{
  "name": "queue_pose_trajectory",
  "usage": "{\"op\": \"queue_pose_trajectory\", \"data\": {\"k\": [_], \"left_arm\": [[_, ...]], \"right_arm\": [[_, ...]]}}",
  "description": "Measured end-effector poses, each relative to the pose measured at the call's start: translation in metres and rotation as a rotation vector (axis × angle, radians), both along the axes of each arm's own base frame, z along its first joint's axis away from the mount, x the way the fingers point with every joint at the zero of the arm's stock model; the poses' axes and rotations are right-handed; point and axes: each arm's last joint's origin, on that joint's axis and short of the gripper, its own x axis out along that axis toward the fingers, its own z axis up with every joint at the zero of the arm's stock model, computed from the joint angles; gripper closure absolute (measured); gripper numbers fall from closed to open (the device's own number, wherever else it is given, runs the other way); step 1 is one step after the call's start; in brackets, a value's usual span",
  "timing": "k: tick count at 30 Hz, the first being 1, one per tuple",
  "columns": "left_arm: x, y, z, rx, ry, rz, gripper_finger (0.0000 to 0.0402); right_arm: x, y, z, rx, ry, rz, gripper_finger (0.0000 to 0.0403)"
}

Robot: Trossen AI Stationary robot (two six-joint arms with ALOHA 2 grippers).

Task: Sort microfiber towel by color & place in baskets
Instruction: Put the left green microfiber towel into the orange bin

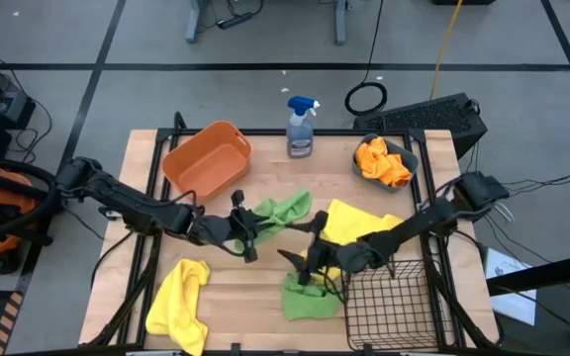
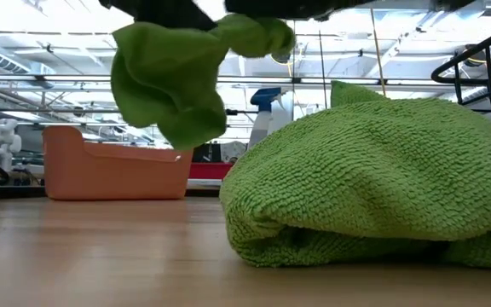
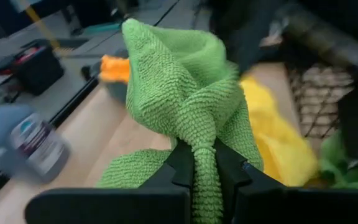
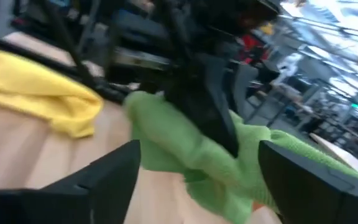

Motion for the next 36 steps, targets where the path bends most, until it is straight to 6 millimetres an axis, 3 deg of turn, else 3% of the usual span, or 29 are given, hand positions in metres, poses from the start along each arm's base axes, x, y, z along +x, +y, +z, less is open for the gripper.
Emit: {"op": "queue_pose_trajectory", "data": {"k": [9, 17, 21, 25, 31, 33, 36], "left_arm": [[0.004, -0.007, 0.012, -0.012, -0.107, -0.136, 0.0363], [0.003, -0.013, 0.013, -0.012, -0.111, -0.216, 0.0356], [0.002, -0.016, 0.013, -0.020, -0.112, -0.226, 0.0355], [0.000, -0.022, 0.015, -0.026, -0.130, -0.245, 0.0345], [-0.007, -0.036, 0.011, -0.033, -0.091, -0.271, 0.0276], [-0.010, -0.040, 0.010, -0.024, -0.084, -0.257, 0.0247], [-0.015, -0.048, 0.009, -0.007, -0.072, -0.237, 0.0208]], "right_arm": [[0.043, -0.020, -0.012, 0.099, -0.054, -0.096, 0.0066], [0.062, -0.018, -0.010, 0.110, -0.070, -0.101, 0.0079], [0.062, -0.017, -0.009, 0.109, -0.068, -0.103, 0.0134], [0.061, -0.014, -0.009, 0.102, -0.064, -0.097, 0.0225], [0.060, -0.012, -0.012, 0.063, -0.013, -0.088, 0.0373], [0.058, -0.010, -0.011, 0.048, 0.002, -0.085, 0.0388], [0.055, -0.006, -0.009, 0.052, 0.027, -0.084, 0.0376]]}}
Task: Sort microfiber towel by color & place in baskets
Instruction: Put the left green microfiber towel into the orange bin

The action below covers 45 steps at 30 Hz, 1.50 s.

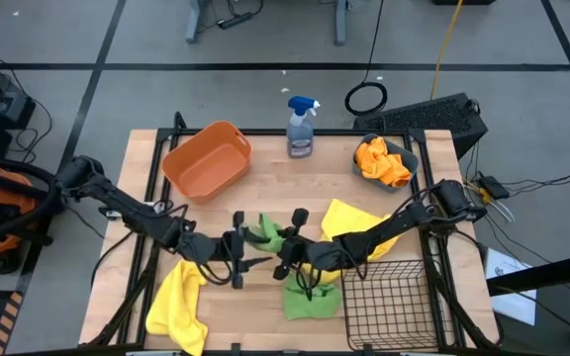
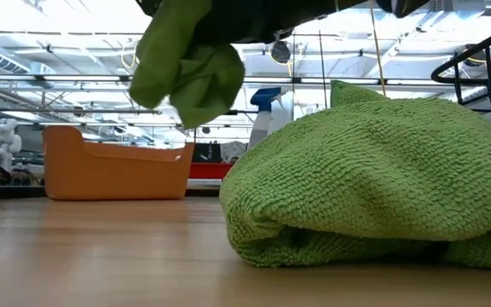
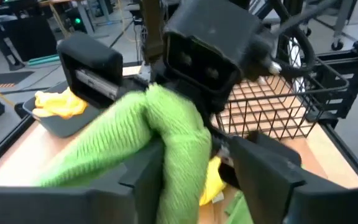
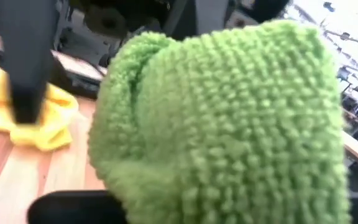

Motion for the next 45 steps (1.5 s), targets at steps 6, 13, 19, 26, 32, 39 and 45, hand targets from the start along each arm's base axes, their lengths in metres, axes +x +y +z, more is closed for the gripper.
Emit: {"op": "queue_pose_trajectory", "data": {"k": [6, 13, 19, 26, 32, 39, 45], "left_arm": [[-0.014, -0.013, 0.001, -0.007, 0.018, 0.028, 0.0177], [-0.030, -0.025, 0.003, 0.032, 0.013, 0.087, 0.0176], [-0.024, -0.031, 0.003, -0.009, -0.044, 0.094, 0.0175], [-0.006, -0.026, -0.006, 0.035, -0.052, 0.085, 0.0148], [0.006, -0.023, -0.007, 0.042, -0.100, 0.019, 0.0080], [0.024, -0.016, -0.018, 0.073, -0.118, -0.018, 0.0045], [0.035, -0.005, -0.028, 0.095, -0.089, 0.020, 0.0045]], "right_arm": [[-0.014, 0.009, 0.013, 0.011, 0.053, 0.005, 0.0386], [-0.033, 0.022, 0.028, -0.012, 0.129, 0.062, 0.0389], [-0.042, 0.031, 0.029, -0.019, 0.168, 0.092, 0.0380], [-0.050, 0.039, 0.035, 0.029, 0.146, 0.108, 0.0383], [-0.060, 0.041, 0.045, 0.069, 0.147, 0.112, 0.0384], [-0.066, 0.043, 0.044, 0.118, 0.176, 0.108, 0.0380], [-0.067, 0.044, 0.043, 0.134, 0.188, 0.141, 0.0374]]}}
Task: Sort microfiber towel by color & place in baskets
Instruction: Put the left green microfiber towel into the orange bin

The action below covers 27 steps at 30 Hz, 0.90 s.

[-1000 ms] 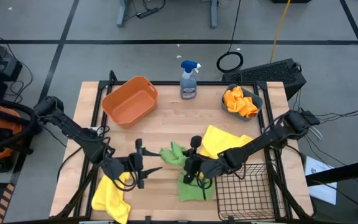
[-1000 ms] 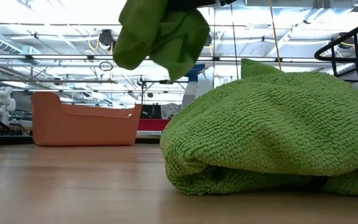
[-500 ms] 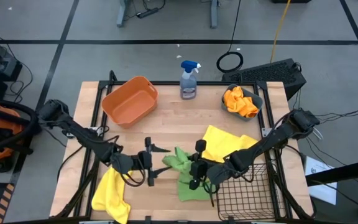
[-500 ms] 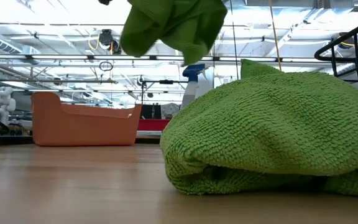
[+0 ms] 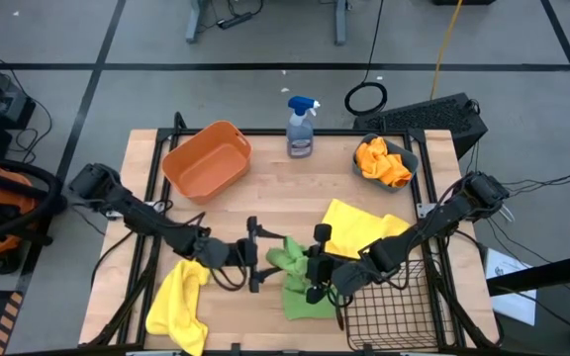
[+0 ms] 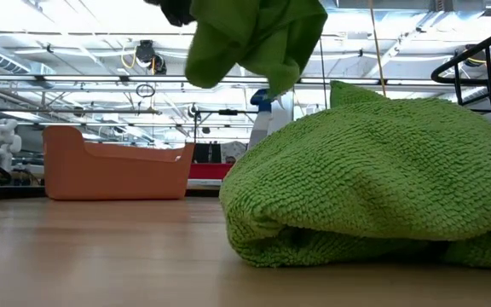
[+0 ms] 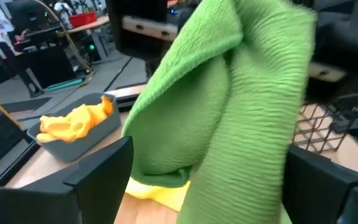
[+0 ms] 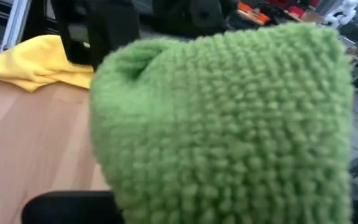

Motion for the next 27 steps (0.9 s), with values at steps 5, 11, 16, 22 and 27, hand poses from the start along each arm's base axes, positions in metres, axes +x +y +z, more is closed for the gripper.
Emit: {"op": "queue_pose_trajectory", "data": {"k": [5, 11, 16, 22, 27], "left_arm": [[0.012, 0.009, -0.014, -0.016, 0.048, -0.092, 0.0045], [0.024, 0.013, -0.029, -0.024, 0.069, -0.229, 0.0045], [0.031, 0.017, -0.033, -0.029, 0.019, -0.313, 0.0067], [0.031, 0.016, -0.033, 0.022, 0.017, -0.339, 0.0182], [0.031, 0.016, -0.033, 0.049, 0.012, -0.358, 0.0328]], "right_arm": [[0.000, 0.001, 0.000, 0.017, 0.009, 0.041, 0.0372], [0.000, 0.003, -0.001, 0.054, 0.020, 0.099, 0.0372], [0.000, 0.003, -0.001, 0.063, 0.019, 0.104, 0.0372], [0.000, 0.003, -0.001, 0.062, 0.017, 0.099, 0.0371], [0.000, 0.003, -0.001, 0.090, 0.011, 0.087, 0.0360]]}}
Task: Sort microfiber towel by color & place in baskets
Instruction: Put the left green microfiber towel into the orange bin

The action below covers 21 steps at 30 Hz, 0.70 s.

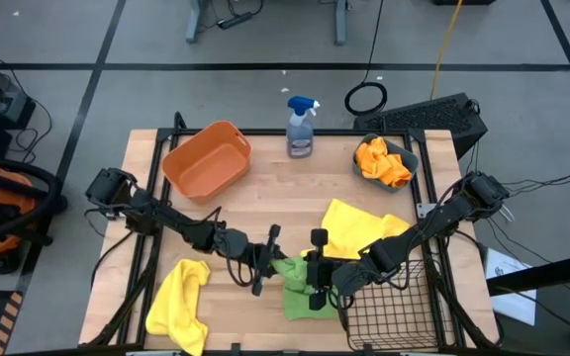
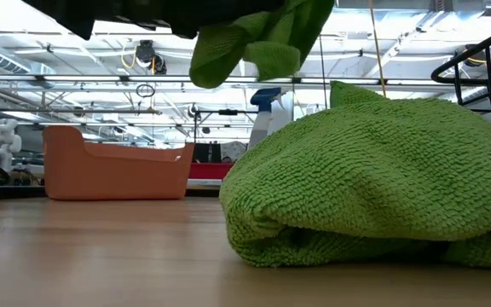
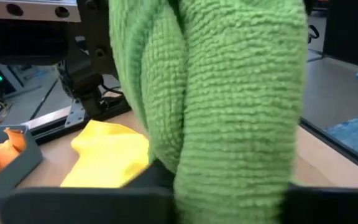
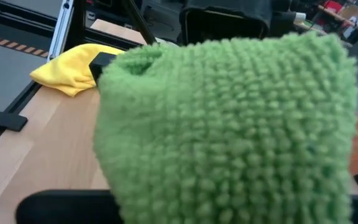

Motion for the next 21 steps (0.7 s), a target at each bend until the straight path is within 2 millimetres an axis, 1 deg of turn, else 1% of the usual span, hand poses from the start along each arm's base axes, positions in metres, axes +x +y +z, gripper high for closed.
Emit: {"op": "queue_pose_trajectory", "data": {"k": [1, 2, 3, 8, 14, 17, 21], "left_arm": [[0.000, 0.001, 0.001, 0.000, 0.003, 0.003, 0.0356], [-0.001, 0.002, 0.002, -0.005, 0.011, 0.008, 0.0374], [-0.002, 0.004, 0.004, -0.018, 0.021, 0.016, 0.0382], [-0.010, 0.008, 0.013, -0.017, 0.067, 0.082, 0.0367], [-0.020, 0.007, 0.025, -0.001, 0.071, 0.152, 0.0381], [-0.023, 0.006, 0.030, 0.000, 0.056, 0.175, 0.0381], [-0.031, 0.005, 0.035, 0.027, 0.074, 0.237, 0.0379]], "right_arm": [[0.000, 0.000, 0.000, 0.007, 0.002, -0.005, 0.0353], [0.000, 0.000, 0.000, 0.014, 0.003, -0.015, 0.0344], [-0.001, -0.001, 0.000, 0.021, 0.003, -0.034, 0.0333], [-0.006, -0.006, -0.002, 0.057, 0.040, -0.109, 0.0271], [-0.007, -0.006, -0.006, 0.080, 0.069, -0.117, 0.0199], [-0.008, -0.006, -0.008, 0.080, 0.086, -0.120, 0.0172], [-0.012, -0.008, -0.014, 0.084, 0.139, -0.144, 0.0155]]}}
